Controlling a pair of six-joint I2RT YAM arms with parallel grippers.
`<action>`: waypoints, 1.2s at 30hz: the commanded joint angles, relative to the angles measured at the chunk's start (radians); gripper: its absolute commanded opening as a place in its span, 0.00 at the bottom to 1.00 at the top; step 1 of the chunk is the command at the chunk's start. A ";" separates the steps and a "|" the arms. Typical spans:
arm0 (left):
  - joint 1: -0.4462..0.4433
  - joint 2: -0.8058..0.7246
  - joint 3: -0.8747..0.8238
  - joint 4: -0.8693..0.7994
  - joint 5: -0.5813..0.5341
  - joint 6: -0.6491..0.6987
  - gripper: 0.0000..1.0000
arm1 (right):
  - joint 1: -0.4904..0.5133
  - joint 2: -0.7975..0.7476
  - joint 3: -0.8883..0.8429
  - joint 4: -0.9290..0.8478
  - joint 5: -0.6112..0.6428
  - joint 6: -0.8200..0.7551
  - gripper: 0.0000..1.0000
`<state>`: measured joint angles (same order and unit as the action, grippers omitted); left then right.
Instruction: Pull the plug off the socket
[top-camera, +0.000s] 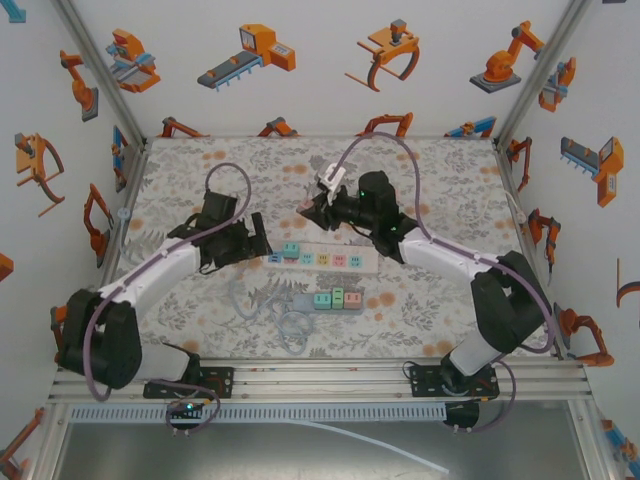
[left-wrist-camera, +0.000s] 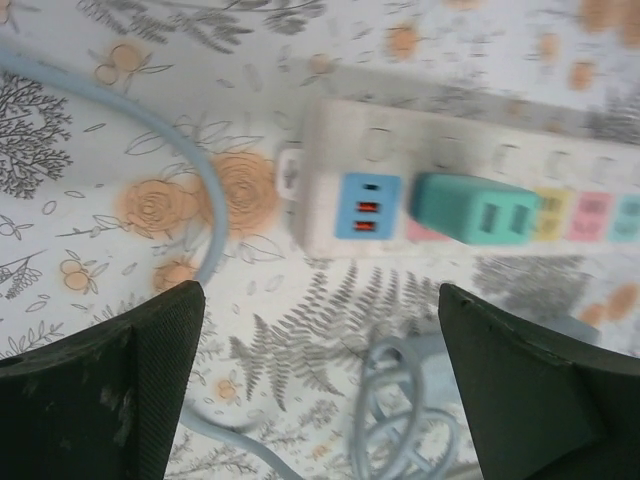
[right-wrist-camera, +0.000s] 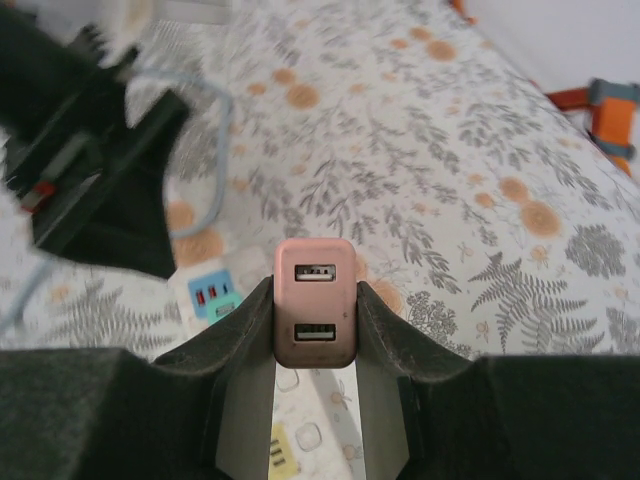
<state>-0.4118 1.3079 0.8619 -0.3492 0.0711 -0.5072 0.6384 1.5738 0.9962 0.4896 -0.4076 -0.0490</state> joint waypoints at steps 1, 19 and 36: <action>-0.001 -0.118 0.003 0.024 0.134 0.067 0.94 | -0.042 -0.021 -0.041 0.146 0.248 0.334 0.08; -0.039 -0.427 -0.077 0.298 0.552 0.186 0.97 | -0.269 0.226 -0.174 0.184 0.406 1.043 0.04; -0.051 -0.372 -0.061 0.263 0.513 0.197 0.97 | -0.285 0.325 -0.169 0.171 0.419 0.992 0.48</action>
<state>-0.4576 0.9298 0.7902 -0.0895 0.5758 -0.3347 0.3618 1.8961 0.8265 0.6621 -0.0181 0.9524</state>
